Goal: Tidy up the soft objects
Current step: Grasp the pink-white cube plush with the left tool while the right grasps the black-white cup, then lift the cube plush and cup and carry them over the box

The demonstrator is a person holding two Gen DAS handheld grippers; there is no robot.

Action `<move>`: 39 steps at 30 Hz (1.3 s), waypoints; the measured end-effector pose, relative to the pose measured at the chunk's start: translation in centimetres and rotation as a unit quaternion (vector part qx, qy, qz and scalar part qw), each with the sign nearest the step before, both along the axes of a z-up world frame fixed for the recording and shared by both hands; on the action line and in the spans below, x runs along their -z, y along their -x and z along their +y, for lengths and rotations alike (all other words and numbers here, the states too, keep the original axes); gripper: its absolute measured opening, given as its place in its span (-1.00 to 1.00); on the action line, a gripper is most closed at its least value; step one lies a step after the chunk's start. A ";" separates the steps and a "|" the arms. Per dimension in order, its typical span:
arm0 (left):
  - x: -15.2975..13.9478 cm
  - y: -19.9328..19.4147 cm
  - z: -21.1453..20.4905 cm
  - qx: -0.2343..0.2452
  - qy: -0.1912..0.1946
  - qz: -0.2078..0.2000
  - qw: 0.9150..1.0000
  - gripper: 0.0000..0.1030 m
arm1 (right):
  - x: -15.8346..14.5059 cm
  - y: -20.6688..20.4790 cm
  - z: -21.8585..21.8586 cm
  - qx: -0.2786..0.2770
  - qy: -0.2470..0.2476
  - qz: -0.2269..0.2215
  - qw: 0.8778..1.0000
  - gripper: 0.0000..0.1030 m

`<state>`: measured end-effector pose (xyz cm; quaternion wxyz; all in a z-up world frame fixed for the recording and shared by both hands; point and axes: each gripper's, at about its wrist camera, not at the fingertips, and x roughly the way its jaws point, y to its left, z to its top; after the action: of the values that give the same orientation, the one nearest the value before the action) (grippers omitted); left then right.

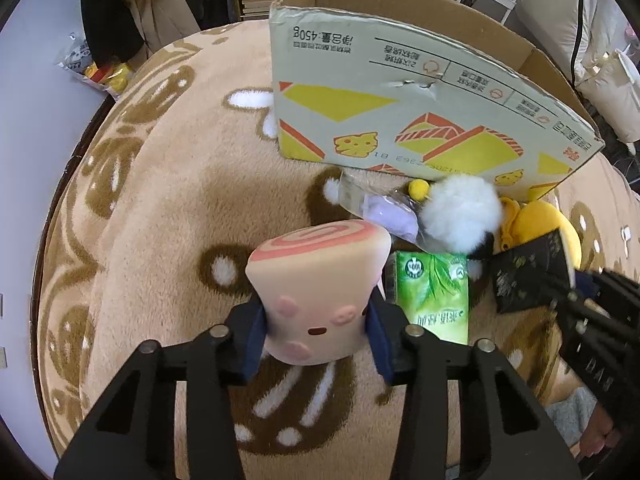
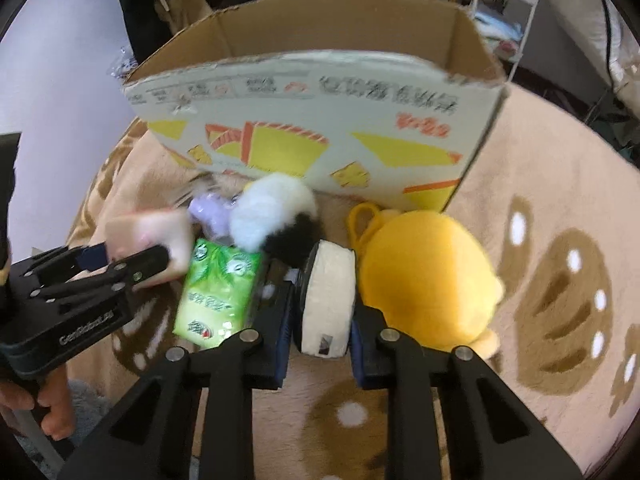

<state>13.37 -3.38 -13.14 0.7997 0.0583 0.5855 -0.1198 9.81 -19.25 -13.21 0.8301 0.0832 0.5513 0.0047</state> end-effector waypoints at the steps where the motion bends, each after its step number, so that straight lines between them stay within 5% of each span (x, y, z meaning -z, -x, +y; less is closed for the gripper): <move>1: -0.1 0.3 0.1 -0.001 0.000 -0.001 1.000 -0.20 | -0.2 0.1 -0.2 0.004 0.001 -0.002 1.000 -0.52; 10: -2.3 3.2 1.5 -0.015 -0.010 -0.034 0.999 -0.21 | -3.0 1.8 -1.2 0.027 0.010 -0.052 0.998 -0.53; 17: -5.6 5.4 1.5 -0.012 -0.015 -0.113 0.993 -0.20 | -6.2 3.5 -1.5 0.027 0.030 -0.108 0.993 -0.53; 24: -8.8 8.1 0.7 0.004 -0.017 -0.211 0.977 -0.20 | -9.1 4.6 -0.9 0.020 0.049 -0.166 0.985 -0.53; 29: -11.2 9.9 0.0 0.022 -0.009 -0.285 0.958 -0.20 | -11.4 4.9 -0.9 0.017 0.065 -0.216 0.974 -0.53; 39: -14.3 9.5 -1.0 0.027 0.008 -0.346 0.938 -0.19 | -15.0 5.0 -2.9 0.048 0.061 -0.286 0.955 -0.53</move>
<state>3.89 -4.38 1.19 0.9498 0.1053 0.2697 -0.1185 4.82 -22.16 1.76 0.9558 0.0543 0.2853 -0.0451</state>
